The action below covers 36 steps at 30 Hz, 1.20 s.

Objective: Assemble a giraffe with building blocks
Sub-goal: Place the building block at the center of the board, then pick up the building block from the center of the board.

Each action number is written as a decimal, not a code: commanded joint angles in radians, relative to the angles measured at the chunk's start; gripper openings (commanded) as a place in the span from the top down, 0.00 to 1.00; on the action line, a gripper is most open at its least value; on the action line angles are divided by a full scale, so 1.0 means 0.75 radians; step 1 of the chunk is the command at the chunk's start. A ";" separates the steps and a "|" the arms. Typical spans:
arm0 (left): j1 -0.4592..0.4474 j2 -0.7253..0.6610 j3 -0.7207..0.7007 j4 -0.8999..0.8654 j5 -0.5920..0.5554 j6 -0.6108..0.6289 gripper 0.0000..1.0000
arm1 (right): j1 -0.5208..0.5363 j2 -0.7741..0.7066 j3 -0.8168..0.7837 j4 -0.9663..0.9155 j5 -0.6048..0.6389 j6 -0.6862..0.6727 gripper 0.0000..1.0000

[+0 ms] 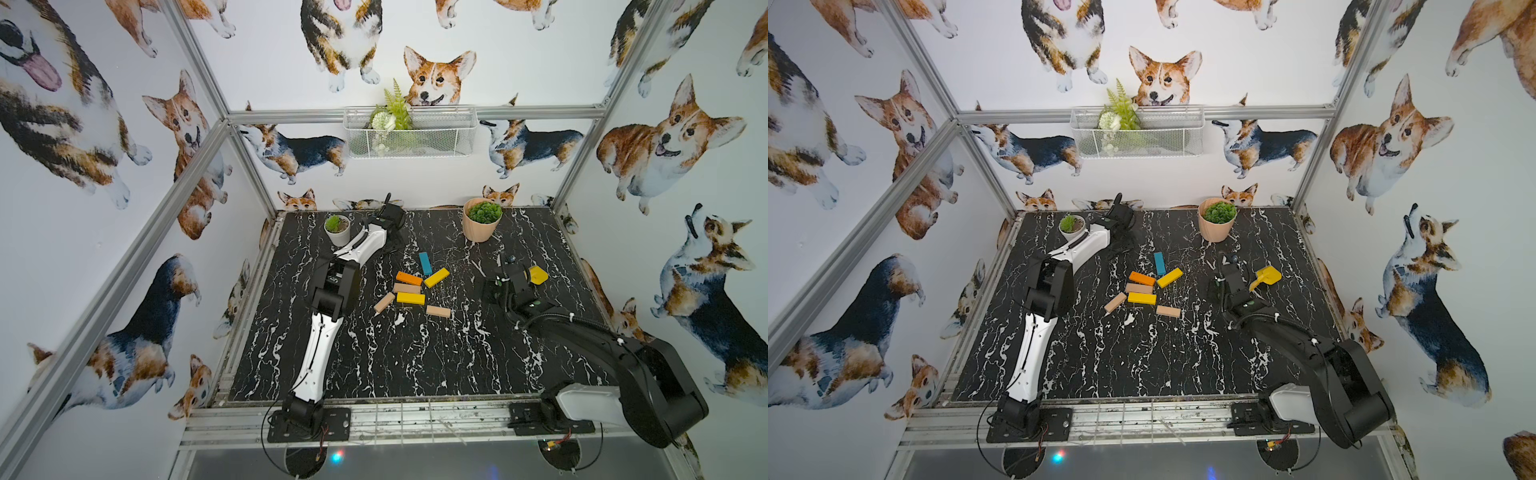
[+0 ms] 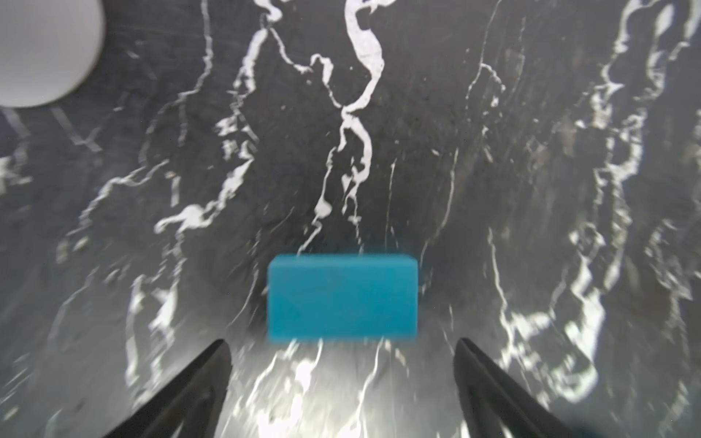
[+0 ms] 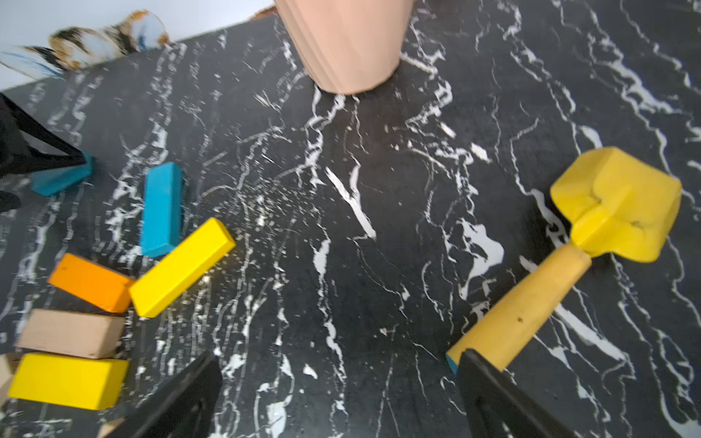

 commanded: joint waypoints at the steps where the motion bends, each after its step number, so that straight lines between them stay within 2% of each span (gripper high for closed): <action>1: 0.000 -0.220 -0.171 0.046 -0.025 0.029 0.05 | 0.020 -0.011 0.099 -0.137 -0.054 -0.033 0.00; 4: -0.001 -0.477 -0.456 0.227 -0.031 0.070 0.04 | 0.051 0.054 0.241 -0.222 -0.118 -0.028 0.00; 9: 0.000 -0.893 -1.085 0.662 0.110 0.086 0.05 | 0.154 0.232 0.486 -0.315 -0.054 -0.048 0.02; 12: 0.002 -1.045 -1.328 0.794 0.060 0.086 0.04 | 0.165 0.393 0.638 -0.341 -0.130 -0.036 0.06; 16: -0.034 -1.182 -1.627 0.996 -0.027 0.111 0.04 | 0.172 0.669 0.902 -0.456 -0.178 -0.107 0.21; 18: -0.047 -1.233 -1.767 1.122 -0.020 0.152 0.00 | 0.173 0.804 1.051 -0.568 -0.169 -0.174 0.30; 21: -0.047 -1.292 -1.962 1.308 -0.047 0.316 0.00 | 0.172 0.958 1.239 -0.706 -0.191 -0.265 0.36; 23: -0.020 -1.353 -1.997 1.276 -0.122 0.247 0.00 | 0.172 1.058 1.371 -0.811 -0.215 -0.306 0.35; 26: -0.013 -1.381 -1.979 1.294 -0.120 0.265 0.00 | 0.174 1.139 1.455 -0.873 -0.218 -0.329 0.32; 32: -0.012 -1.344 -1.956 1.294 -0.070 0.257 0.00 | 0.189 1.272 1.581 -0.952 -0.241 -0.319 0.22; 36: -0.011 -1.358 -1.992 1.378 -0.027 0.257 0.00 | 0.209 1.337 1.630 -0.973 -0.240 -0.322 0.21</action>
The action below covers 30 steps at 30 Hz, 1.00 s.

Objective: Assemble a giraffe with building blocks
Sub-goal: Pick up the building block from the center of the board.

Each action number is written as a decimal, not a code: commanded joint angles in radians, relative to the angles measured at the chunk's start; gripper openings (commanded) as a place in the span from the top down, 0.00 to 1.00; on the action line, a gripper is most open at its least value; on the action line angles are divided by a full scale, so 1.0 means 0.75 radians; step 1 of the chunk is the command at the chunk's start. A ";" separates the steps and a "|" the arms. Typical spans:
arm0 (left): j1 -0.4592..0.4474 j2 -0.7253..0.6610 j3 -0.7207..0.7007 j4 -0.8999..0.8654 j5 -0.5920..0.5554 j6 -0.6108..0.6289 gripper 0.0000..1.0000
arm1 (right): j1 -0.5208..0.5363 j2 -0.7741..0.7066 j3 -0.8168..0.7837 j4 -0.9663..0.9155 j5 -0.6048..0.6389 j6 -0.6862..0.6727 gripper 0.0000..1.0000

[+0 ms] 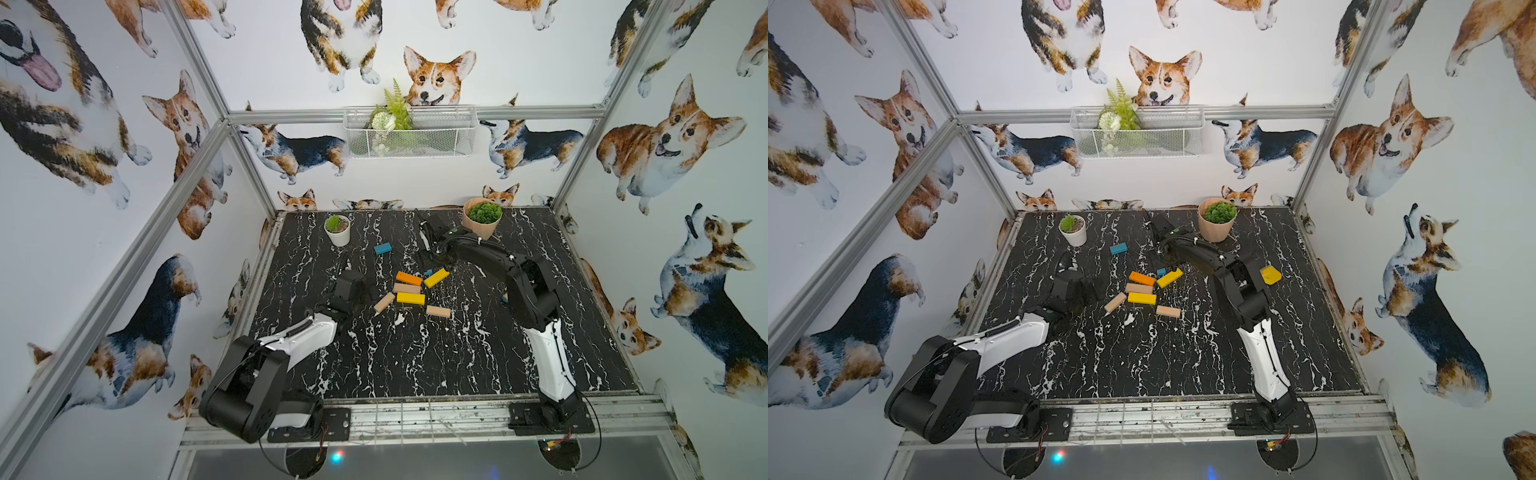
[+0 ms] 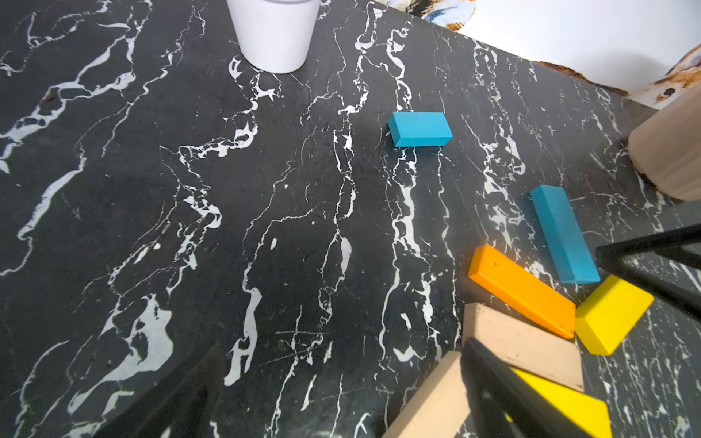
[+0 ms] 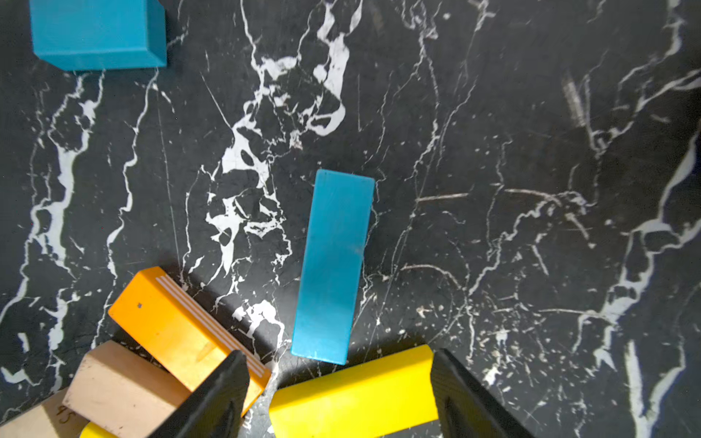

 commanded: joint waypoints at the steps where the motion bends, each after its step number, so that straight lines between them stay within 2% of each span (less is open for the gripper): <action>1: 0.003 -0.008 -0.041 0.135 0.020 -0.008 0.00 | 0.018 0.052 0.052 -0.080 -0.006 -0.027 0.22; 15: 0.015 0.032 -0.017 0.125 0.032 -0.042 0.00 | 0.019 0.127 0.061 -0.009 0.015 -0.047 0.44; 23: 0.045 0.043 -0.006 0.085 0.057 -0.105 0.00 | 0.019 0.135 0.045 0.033 -0.008 -0.033 0.67; 25: 0.060 0.033 -0.008 0.090 0.081 -0.112 0.00 | 0.019 0.137 0.059 0.018 -0.007 -0.049 0.76; 28: 0.062 0.020 -0.036 0.102 0.035 -0.117 0.00 | 0.019 0.121 0.118 -0.054 -0.003 -0.055 0.88; 30: 0.090 0.016 -0.049 0.108 0.033 -0.157 0.00 | 0.020 0.103 0.152 -0.063 0.000 -0.048 0.92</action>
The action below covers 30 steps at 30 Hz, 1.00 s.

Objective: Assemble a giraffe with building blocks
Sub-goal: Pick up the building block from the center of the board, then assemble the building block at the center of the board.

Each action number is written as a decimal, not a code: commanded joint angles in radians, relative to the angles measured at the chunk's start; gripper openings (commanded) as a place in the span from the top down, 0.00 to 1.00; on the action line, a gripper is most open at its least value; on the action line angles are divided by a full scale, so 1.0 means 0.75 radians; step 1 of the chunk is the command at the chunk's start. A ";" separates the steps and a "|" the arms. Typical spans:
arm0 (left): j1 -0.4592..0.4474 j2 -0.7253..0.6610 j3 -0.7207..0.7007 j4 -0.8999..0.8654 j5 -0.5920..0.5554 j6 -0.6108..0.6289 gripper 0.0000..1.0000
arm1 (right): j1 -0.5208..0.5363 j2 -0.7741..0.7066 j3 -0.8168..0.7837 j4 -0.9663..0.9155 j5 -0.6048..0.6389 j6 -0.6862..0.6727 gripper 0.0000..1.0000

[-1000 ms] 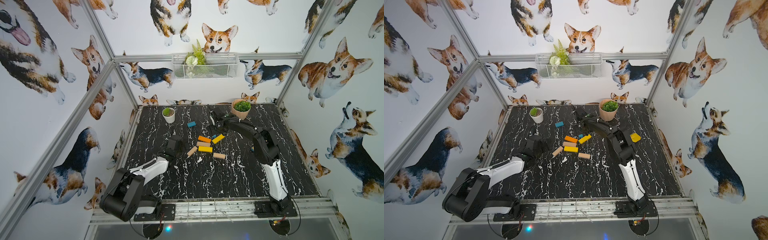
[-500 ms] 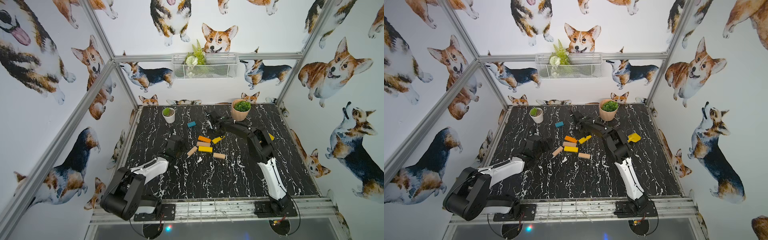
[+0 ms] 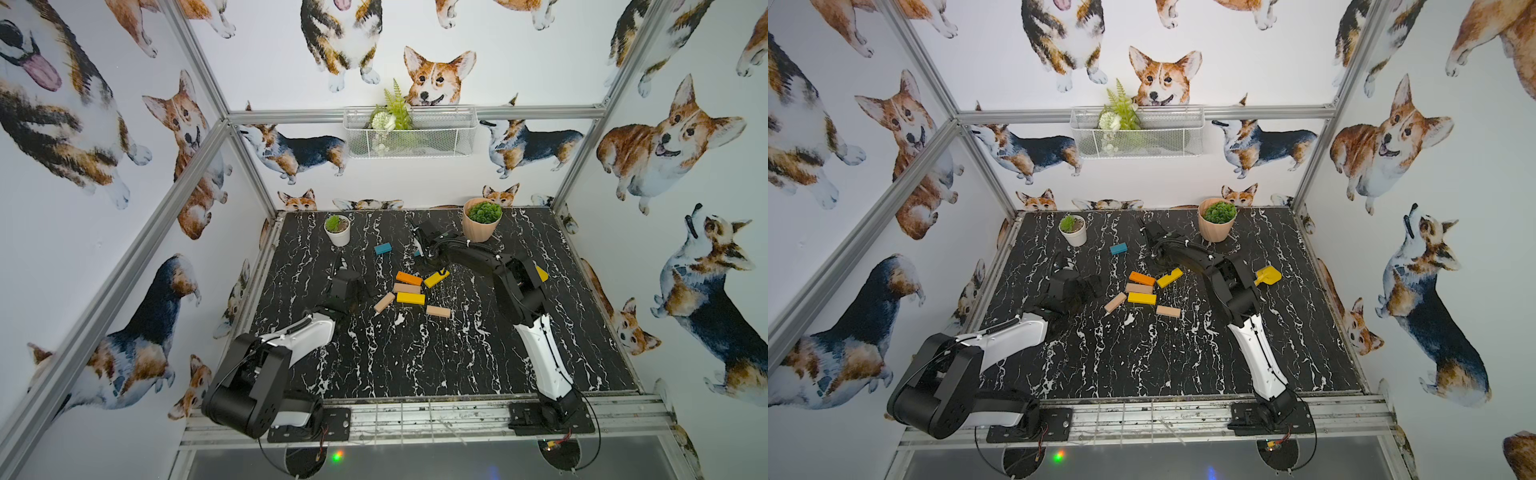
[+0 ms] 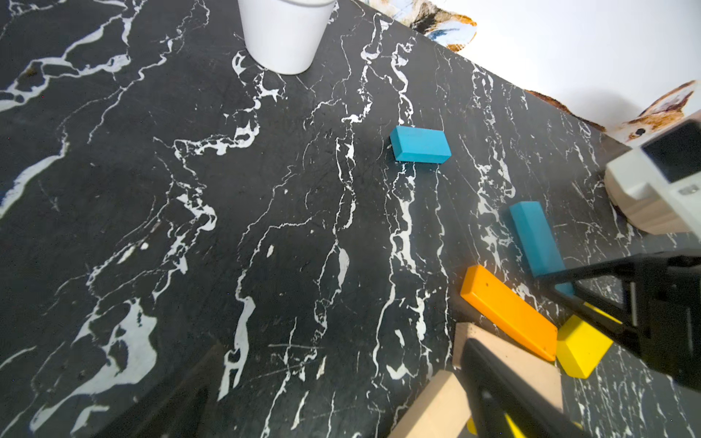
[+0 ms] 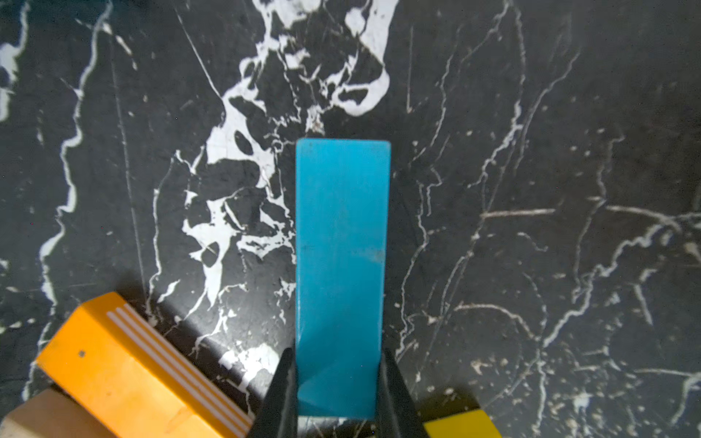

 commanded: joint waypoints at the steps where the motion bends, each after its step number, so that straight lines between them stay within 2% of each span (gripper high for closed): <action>1: 0.040 -0.012 -0.017 0.026 -0.014 -0.071 0.00 | 0.002 -0.027 0.074 -0.049 0.002 -0.003 0.92; 5: 0.058 -0.041 -0.037 0.016 -0.070 -0.095 0.00 | 0.004 0.037 0.221 -0.086 -0.020 0.079 0.92; 13: 0.082 -0.097 -0.066 0.017 -0.098 -0.111 0.00 | 0.039 0.378 0.741 -0.184 -0.028 0.169 0.92; 18: 0.081 -0.091 -0.063 0.015 -0.095 -0.101 0.00 | 0.047 0.460 0.783 -0.122 0.017 0.218 0.92; 22: 0.081 -0.092 -0.059 0.012 -0.093 -0.095 0.00 | 0.050 0.484 0.781 -0.107 -0.014 0.227 0.91; 27: 0.081 -0.091 -0.057 0.009 -0.096 -0.094 0.00 | 0.065 0.487 0.767 -0.124 -0.008 0.217 0.81; 30: 0.082 -0.093 -0.055 0.008 -0.095 -0.092 0.00 | 0.071 0.480 0.761 -0.135 -0.005 0.205 0.67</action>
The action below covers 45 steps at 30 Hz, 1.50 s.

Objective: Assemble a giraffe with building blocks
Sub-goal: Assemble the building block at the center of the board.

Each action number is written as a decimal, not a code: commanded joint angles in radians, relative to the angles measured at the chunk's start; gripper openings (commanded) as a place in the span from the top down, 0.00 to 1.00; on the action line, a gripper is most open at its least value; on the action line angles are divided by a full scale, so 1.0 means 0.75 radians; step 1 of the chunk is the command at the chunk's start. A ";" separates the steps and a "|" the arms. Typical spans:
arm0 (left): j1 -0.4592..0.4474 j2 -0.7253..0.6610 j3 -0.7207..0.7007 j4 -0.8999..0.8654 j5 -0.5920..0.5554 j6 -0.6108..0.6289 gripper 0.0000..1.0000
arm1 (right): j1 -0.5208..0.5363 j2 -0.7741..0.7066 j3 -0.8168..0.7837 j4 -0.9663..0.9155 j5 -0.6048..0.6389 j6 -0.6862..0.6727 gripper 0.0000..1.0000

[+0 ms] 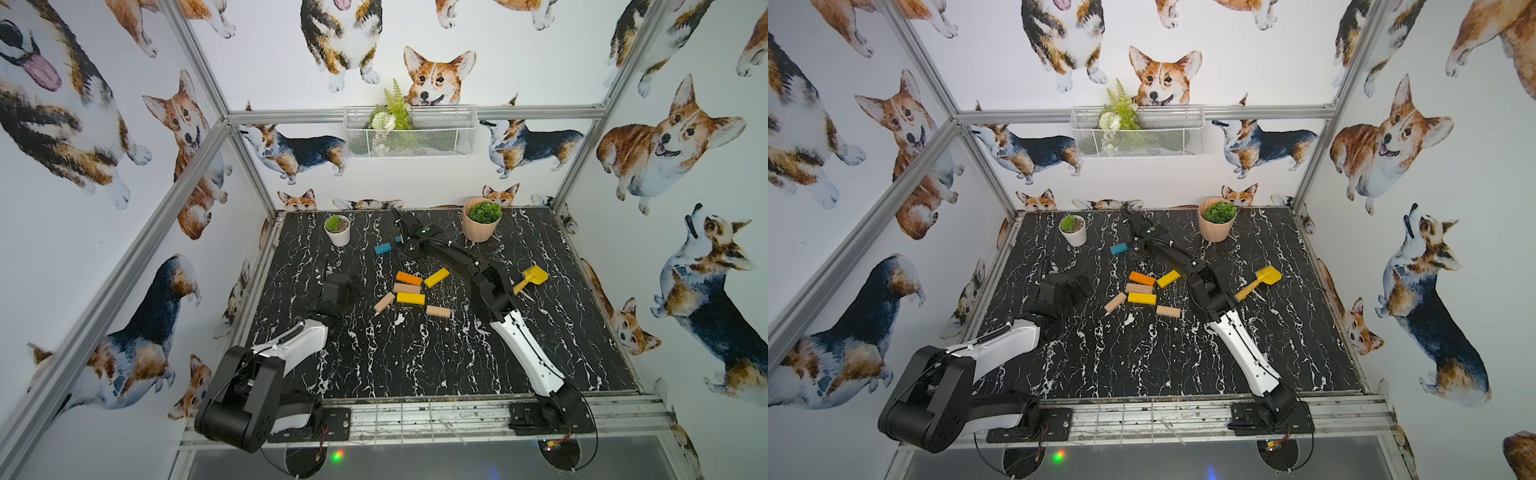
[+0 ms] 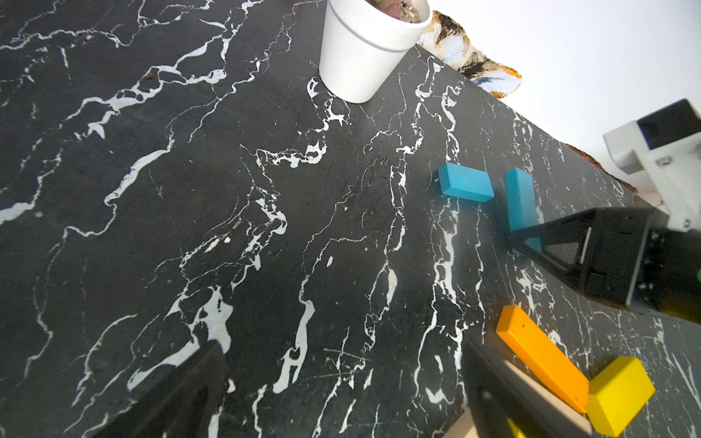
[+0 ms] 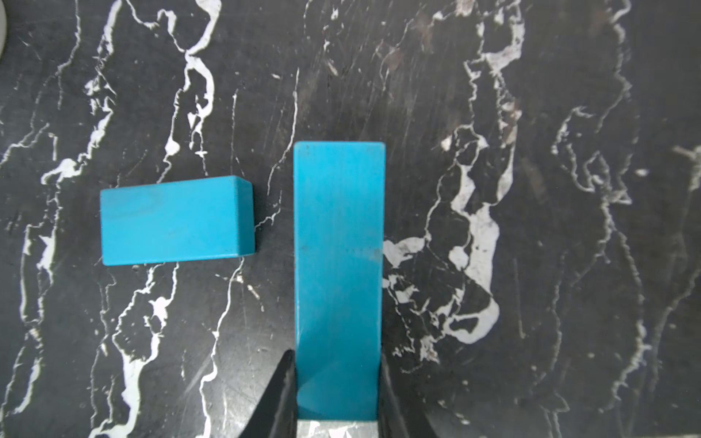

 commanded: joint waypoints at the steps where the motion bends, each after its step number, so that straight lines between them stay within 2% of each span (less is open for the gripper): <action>1: 0.005 -0.001 0.008 0.016 -0.018 -0.004 0.00 | 0.012 0.000 -0.012 -0.034 -0.006 0.005 0.63; 3: 0.004 0.005 0.011 0.014 -0.008 -0.004 0.00 | 0.017 -0.009 -0.023 -0.034 -0.003 -0.010 0.57; 9: 0.005 0.020 0.022 0.009 0.007 -0.006 0.00 | 0.025 -0.033 -0.078 -0.024 -0.007 -0.049 0.55; 17: 0.005 0.024 0.024 0.006 0.011 -0.005 0.00 | 0.042 -0.036 -0.093 -0.002 -0.016 -0.090 0.70; 45: 0.005 0.042 0.034 0.007 0.022 0.002 0.00 | 0.053 -0.023 -0.110 -0.004 -0.008 -0.168 0.75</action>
